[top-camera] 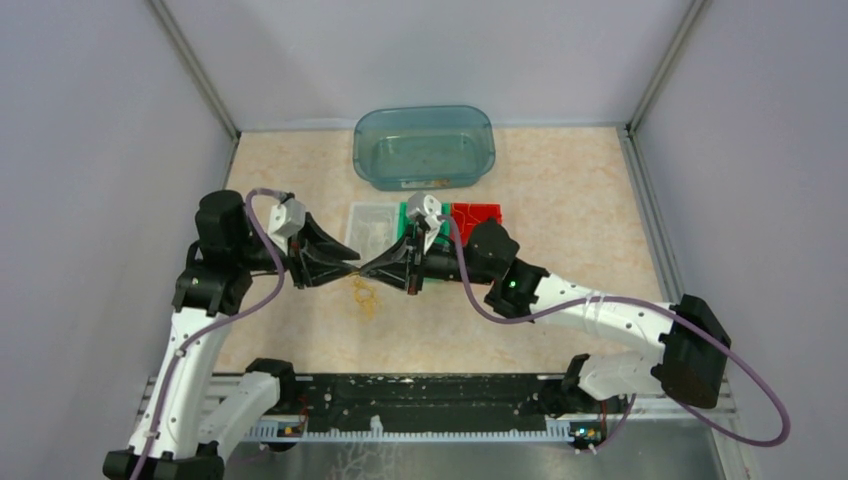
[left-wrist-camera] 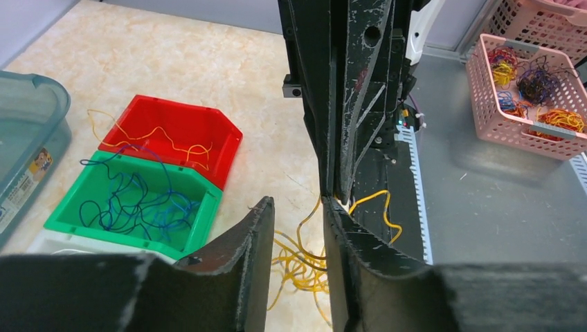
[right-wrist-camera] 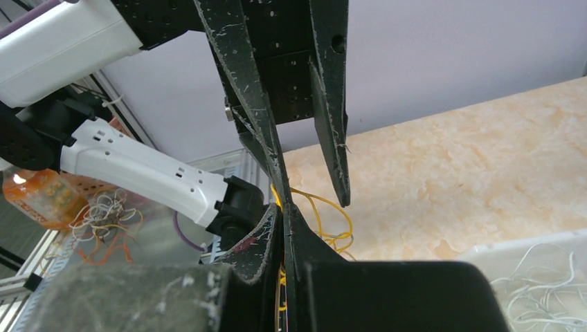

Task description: Untangle the cables

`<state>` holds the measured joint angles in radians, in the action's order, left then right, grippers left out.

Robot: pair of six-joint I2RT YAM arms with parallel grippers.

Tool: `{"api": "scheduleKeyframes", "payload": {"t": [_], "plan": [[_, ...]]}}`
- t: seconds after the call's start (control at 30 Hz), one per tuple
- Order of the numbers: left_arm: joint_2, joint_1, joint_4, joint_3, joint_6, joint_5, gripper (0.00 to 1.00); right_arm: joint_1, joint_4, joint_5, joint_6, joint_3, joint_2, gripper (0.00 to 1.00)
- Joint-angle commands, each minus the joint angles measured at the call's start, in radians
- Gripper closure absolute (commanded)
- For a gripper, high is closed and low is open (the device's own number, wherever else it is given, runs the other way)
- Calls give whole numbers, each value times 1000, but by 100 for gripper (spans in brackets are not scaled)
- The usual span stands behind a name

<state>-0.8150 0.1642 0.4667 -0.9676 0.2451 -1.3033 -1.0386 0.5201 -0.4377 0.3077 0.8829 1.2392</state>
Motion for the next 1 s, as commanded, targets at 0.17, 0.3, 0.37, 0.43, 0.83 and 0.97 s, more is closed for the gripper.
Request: {"api": "scheduleKeyframes", "payload": {"t": [0.17, 0.3, 0.37, 0.43, 0.83, 0.97], "plan": [[-8, 17, 145, -109, 101, -49, 47, 6, 22, 25, -31, 28, -53, 100], [-50, 17, 246, -175, 183, -72, 47, 6, -7, 25, -47, 23, -70, 100], [-61, 17, 276, -186, 199, -81, 46, 7, -11, 28, -53, 21, -76, 100], [-55, 17, 277, -175, 201, -86, 46, 6, -8, 28, -54, 23, -74, 100], [13, 46, 163, -93, 192, 170, 54, 6, -5, 19, -53, 51, -52, 100], [44, 47, 61, -63, 131, 203, 62, 6, 0, 15, -47, 52, -42, 100]]}}
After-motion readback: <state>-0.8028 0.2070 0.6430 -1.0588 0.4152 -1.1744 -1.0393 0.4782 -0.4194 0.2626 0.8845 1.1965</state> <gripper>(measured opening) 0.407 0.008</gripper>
